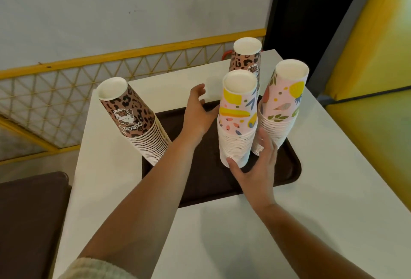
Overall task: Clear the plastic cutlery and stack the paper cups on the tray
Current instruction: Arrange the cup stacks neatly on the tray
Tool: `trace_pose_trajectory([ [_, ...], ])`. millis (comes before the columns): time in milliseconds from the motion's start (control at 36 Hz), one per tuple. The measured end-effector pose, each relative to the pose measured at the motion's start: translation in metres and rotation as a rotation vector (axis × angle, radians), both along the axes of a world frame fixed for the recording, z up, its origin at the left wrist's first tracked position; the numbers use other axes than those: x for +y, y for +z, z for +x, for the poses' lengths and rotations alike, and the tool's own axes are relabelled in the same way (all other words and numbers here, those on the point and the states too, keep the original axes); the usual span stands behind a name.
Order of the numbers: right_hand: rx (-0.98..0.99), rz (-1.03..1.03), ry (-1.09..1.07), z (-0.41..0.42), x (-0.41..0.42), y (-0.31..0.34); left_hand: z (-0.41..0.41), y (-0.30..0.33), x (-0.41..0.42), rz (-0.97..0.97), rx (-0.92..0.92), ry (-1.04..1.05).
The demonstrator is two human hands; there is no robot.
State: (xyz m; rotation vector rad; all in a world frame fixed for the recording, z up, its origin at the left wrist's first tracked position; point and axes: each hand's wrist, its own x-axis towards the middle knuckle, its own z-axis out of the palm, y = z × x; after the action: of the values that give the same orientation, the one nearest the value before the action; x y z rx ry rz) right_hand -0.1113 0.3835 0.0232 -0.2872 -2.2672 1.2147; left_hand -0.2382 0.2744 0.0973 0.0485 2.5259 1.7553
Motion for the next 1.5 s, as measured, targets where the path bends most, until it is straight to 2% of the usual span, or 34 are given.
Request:
trace_pose_trajectory([
  [139,-0.058,-0.063,0.022,-0.008,-0.006,-0.003,-0.024,0.018,0.011,-0.014,-0.006,-0.178],
  [222,-0.061,-0.092,0.030,-0.012,-0.008,-0.004,-0.032,0.028,0.022,0.092,-0.087,-0.273],
  [306,-0.077,-0.125,0.005,-0.016,-0.011,-0.001,-0.038,0.026,0.030,-0.040,-0.160,-0.330],
  [361,-0.079,-0.142,-0.018,-0.020,-0.013,0.000,-0.040,0.020,0.039,-0.114,-0.084,-0.377],
  [472,-0.084,-0.152,-0.044,-0.022,-0.012,-0.002,-0.037,0.012,0.033,-0.168,0.048,-0.219],
  [556,-0.086,-0.123,-0.055,-0.023,-0.013,-0.004,-0.035,0.017,0.030,0.062,-0.068,-0.134],
  [639,-0.084,-0.111,-0.054,-0.024,-0.014,-0.004,-0.033,0.013,0.011,0.046,0.013,-0.074],
  [778,-0.094,-0.105,-0.038,-0.023,-0.015,-0.004,-0.024,0.001,-0.015,0.116,0.024,0.094],
  [889,-0.095,-0.096,-0.024,-0.025,-0.011,-0.007,-0.008,0.000,-0.022,0.087,0.043,0.203],
  [1278,-0.092,-0.080,0.026,-0.034,-0.010,0.000,0.029,-0.007,-0.031,0.050,0.087,0.305],
  [1389,-0.079,-0.086,-0.042,-0.027,-0.019,0.000,0.040,-0.015,-0.031,0.018,0.132,0.326],
  [1500,-0.054,-0.064,-0.135,-0.012,-0.037,-0.009,0.054,-0.029,-0.035,-0.016,0.098,0.326],
])
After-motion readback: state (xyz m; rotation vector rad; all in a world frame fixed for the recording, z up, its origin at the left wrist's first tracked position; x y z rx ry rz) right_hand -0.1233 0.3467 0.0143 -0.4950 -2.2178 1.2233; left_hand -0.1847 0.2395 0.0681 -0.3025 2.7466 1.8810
